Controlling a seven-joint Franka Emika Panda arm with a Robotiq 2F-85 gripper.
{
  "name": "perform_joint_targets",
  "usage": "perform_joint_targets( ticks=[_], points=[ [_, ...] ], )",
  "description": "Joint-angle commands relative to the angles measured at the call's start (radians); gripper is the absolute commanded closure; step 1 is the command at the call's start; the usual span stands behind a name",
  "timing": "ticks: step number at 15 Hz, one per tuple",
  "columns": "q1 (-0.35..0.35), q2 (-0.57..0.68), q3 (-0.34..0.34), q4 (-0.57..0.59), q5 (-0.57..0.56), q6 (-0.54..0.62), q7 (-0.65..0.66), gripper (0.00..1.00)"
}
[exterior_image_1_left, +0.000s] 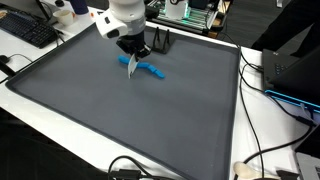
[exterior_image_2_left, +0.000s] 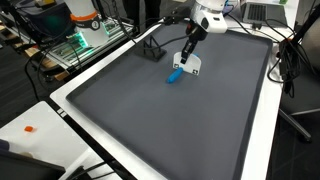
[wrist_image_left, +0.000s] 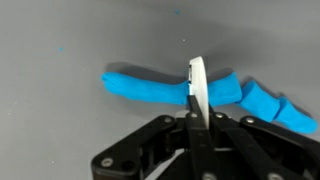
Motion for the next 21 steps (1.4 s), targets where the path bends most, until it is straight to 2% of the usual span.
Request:
perform_joint_targets(
  ticks=[1,13,21],
  points=[
    [-0.012,0.001,-0.003,-0.03,0.003,-0.038,-0.025,0.99],
    [-0.021,-0.026,0.007,-0.024,0.03,-0.104,-0.039,0.99],
    [-0.028,-0.061,0.006,-0.028,0.029,-0.081,-0.037,0.99]
  ],
)
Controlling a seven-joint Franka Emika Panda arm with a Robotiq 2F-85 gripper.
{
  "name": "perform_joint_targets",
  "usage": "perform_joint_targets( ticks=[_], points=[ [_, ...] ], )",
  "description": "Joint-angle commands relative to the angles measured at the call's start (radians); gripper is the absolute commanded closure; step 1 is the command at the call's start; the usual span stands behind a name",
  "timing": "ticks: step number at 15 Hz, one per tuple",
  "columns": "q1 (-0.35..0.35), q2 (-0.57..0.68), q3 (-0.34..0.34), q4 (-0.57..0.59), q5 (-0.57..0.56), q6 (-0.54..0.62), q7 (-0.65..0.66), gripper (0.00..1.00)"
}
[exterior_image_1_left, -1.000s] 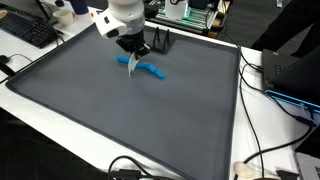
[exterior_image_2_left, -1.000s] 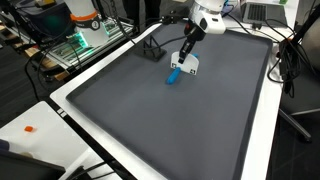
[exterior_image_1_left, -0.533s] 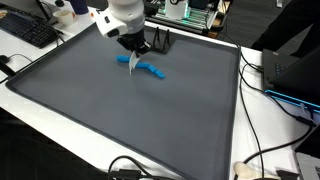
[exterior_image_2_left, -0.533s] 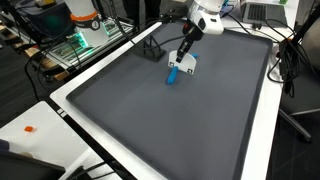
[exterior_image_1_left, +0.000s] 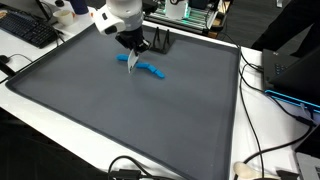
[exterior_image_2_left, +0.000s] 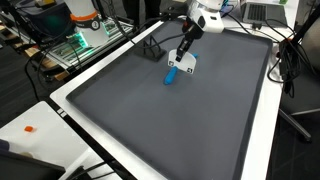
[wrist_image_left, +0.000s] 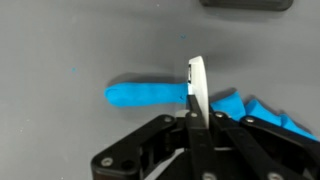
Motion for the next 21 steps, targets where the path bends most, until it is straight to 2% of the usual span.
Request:
perform_joint_targets(
  ticks=[1,10,21],
  points=[
    [-0.015,-0.046,0.007,-0.029,0.022,0.004,-0.02,0.99],
    [-0.033,-0.095,-0.005,-0.035,0.013,0.017,-0.004,0.99],
    [-0.058,-0.075,-0.025,-0.062,0.014,0.064,0.02,0.99]
  ],
)
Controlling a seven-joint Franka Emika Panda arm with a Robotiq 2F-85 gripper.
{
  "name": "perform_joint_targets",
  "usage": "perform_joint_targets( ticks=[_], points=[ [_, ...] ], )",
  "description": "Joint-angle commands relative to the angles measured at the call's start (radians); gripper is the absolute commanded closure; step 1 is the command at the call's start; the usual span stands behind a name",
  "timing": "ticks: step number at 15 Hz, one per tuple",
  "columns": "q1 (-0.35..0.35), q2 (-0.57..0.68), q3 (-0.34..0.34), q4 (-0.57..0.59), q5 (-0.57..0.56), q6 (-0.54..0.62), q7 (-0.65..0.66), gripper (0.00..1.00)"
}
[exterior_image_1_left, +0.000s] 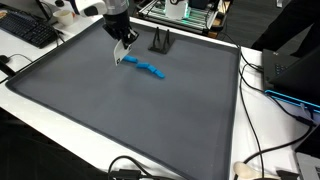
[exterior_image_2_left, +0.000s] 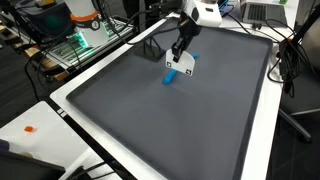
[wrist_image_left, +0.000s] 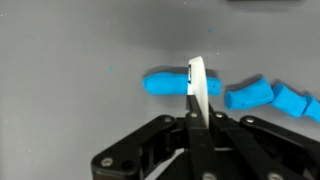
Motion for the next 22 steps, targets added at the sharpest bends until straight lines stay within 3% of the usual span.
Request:
perform_joint_targets(
  ticks=[1,22],
  points=[
    [-0.007,-0.006,-0.007,-0.036,0.013,0.043,0.013,0.99],
    [-0.012,0.055,-0.011,-0.076,0.019,0.118,0.028,0.99]
  ],
)
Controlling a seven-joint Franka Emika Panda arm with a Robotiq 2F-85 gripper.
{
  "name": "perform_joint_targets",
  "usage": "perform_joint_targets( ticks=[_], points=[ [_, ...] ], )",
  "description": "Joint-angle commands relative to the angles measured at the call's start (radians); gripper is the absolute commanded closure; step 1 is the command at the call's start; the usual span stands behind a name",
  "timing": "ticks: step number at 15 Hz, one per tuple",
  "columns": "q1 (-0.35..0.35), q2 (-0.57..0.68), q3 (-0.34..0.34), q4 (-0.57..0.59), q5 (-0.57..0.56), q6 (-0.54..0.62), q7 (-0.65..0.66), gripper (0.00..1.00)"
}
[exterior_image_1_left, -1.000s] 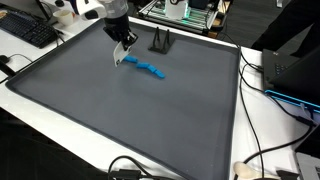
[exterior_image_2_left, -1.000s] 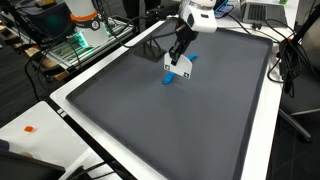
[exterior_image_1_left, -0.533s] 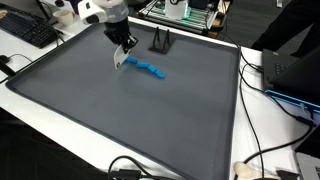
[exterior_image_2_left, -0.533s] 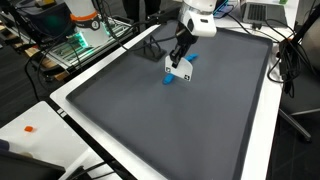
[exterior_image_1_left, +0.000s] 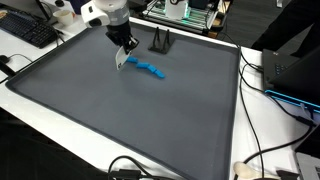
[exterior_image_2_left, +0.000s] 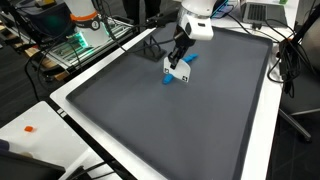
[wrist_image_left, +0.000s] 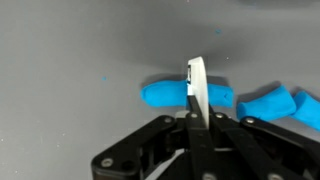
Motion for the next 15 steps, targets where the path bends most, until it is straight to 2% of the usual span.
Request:
perform_joint_targets(
  ticks=[1,15],
  points=[
    [-0.003,0.018,-0.004,-0.035,0.023,0.034,0.007,0.99],
    [-0.012,-0.01,0.004,-0.053,0.05,-0.061,-0.029,0.99]
  ],
)
